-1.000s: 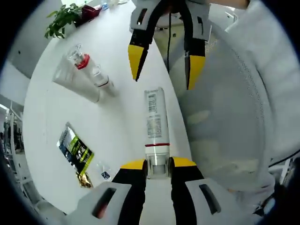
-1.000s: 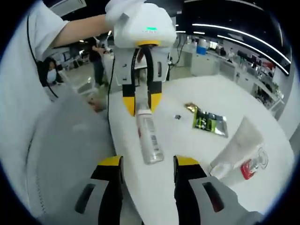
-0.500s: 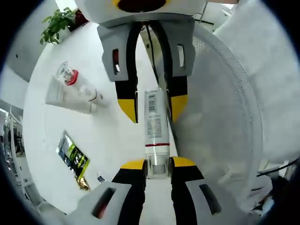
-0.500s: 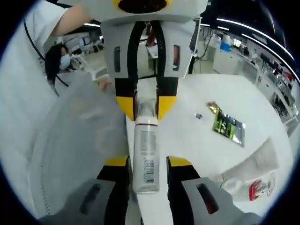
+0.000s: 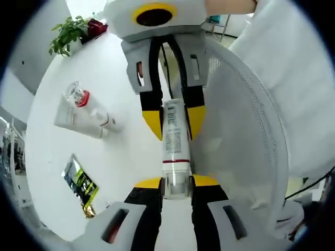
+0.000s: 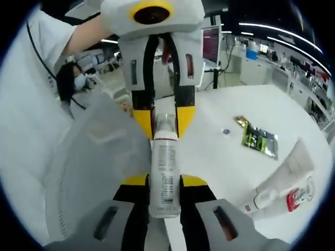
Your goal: Arrange the skincare products in the storage area until every visible bottle or jar stands upright without overlapping.
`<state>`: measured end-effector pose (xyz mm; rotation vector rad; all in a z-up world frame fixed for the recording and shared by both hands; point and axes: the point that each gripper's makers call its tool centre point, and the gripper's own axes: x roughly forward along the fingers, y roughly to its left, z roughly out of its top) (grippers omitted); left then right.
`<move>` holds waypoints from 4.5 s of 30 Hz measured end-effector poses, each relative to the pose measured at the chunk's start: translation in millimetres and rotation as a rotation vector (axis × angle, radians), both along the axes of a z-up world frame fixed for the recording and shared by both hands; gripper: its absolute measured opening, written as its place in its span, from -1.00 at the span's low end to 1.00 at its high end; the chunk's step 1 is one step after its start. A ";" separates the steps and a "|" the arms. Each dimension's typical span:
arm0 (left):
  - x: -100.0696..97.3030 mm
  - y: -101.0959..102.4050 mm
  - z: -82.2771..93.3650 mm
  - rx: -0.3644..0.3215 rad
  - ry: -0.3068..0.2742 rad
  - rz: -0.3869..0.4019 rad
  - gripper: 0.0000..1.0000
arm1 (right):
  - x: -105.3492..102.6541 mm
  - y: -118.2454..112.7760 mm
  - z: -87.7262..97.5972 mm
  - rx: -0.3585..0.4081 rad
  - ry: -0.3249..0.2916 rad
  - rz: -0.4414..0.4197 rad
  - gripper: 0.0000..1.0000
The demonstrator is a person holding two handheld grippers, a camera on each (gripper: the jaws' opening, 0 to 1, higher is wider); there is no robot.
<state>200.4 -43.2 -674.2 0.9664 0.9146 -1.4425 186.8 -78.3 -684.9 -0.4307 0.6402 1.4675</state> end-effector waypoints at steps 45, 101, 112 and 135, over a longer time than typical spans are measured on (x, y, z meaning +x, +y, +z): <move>38.8 -84.4 116.1 -1.320 0.242 0.828 -0.35 | 34.2 -35.6 103.6 0.869 0.345 -0.301 -0.58; -11.6 -118.9 39.7 -0.660 0.044 0.415 -0.60 | 4.9 -64.5 80.1 0.345 0.114 0.005 -0.40; -11.0 -117.8 30.1 -0.660 0.050 0.398 -0.58 | 3.8 -64.3 71.3 0.323 0.116 0.036 -0.63; 22.5 -135.2 -22.1 -0.625 -0.063 0.455 -0.40 | 35.0 -82.6 11.5 0.067 0.025 0.068 -0.65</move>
